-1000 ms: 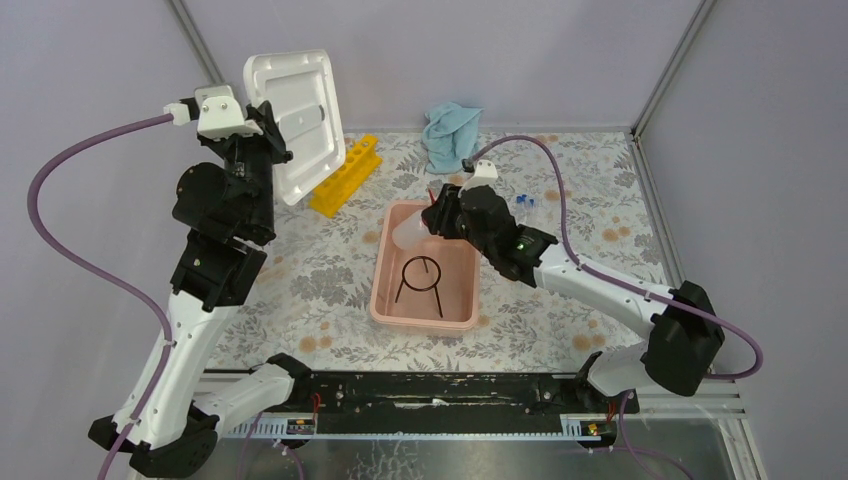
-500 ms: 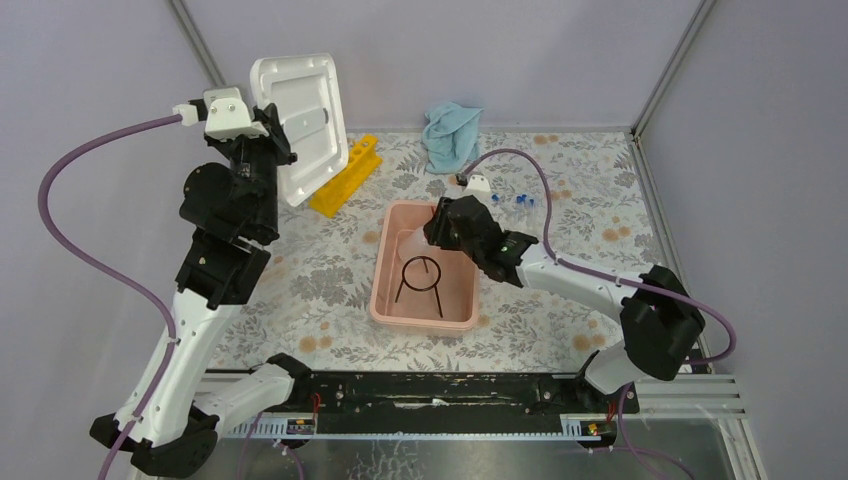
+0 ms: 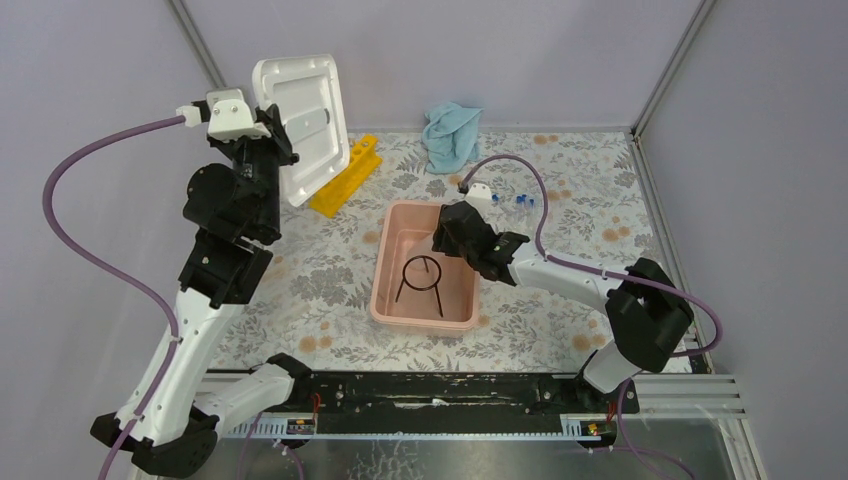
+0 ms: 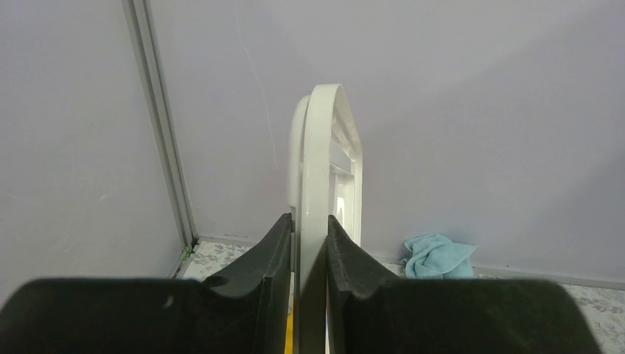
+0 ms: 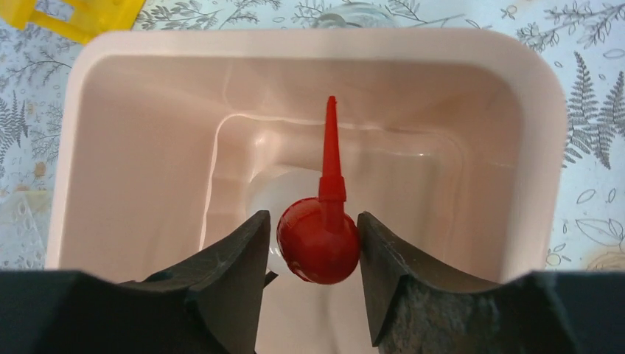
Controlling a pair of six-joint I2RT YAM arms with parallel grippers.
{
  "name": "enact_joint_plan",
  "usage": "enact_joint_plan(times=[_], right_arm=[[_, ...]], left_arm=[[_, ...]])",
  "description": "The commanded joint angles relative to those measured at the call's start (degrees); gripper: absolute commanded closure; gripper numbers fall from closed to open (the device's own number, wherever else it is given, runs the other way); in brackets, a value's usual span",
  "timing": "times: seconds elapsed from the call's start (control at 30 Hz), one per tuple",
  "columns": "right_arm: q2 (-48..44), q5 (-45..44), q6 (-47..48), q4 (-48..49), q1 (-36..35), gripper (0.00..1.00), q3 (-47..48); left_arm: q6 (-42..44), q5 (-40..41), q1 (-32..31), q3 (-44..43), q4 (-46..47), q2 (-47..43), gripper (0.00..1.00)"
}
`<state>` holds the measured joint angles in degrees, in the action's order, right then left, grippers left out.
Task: Organize the chemistry lab equipment
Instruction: Place the chemistry item in the storage box.
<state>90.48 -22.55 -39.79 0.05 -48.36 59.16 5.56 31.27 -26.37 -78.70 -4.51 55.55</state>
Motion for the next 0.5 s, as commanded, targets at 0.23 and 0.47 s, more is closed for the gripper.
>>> enact_joint_plan(times=[0.23,0.47], right_arm=[[-1.24,-6.28,-0.03,-9.61,0.28,0.34,1.85],[-2.9,-9.69,4.86,-11.38,0.32,0.33,5.07]], left_arm=[[-1.91,0.57,-0.18,1.28,6.74,-1.89,1.0],[-3.29,0.57,-0.23,1.5,7.06,-1.81,1.0]])
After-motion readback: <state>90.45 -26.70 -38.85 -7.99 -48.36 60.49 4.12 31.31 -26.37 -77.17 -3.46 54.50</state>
